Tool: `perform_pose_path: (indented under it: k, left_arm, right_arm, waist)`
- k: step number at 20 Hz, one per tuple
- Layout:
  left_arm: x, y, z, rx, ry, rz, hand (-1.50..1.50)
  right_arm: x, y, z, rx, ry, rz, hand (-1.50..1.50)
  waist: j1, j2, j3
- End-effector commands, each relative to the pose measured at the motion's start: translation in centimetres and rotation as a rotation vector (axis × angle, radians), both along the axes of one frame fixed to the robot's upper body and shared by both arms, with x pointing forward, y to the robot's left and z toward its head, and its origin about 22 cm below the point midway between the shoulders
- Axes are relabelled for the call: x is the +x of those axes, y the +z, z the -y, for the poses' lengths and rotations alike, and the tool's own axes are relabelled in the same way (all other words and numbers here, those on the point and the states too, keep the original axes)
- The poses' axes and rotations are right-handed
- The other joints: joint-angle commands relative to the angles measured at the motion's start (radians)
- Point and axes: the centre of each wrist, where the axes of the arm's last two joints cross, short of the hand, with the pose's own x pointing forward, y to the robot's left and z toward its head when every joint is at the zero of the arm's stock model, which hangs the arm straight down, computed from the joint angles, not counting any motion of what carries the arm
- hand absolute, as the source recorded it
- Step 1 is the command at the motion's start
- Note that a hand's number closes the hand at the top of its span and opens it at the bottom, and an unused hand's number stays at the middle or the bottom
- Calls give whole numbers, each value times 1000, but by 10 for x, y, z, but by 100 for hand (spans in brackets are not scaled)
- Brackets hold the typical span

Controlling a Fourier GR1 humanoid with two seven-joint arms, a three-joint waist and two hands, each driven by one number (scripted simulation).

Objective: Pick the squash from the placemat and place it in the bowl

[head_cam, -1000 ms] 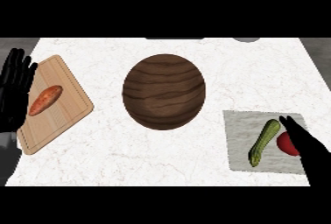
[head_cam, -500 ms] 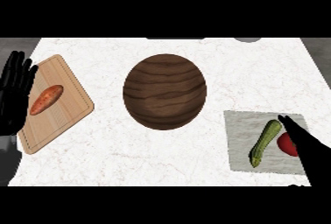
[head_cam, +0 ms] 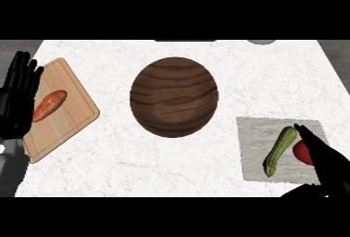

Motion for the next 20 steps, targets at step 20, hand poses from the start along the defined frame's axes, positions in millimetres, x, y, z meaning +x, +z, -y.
perform_pose_path:
  k: [20]
  left_arm:
    - [-13,-11,-1,-3,-3,2,0]
  right_arm:
    - [23,-76,17,5,44,-4,-150]
  waist:
    - [3,0,0]
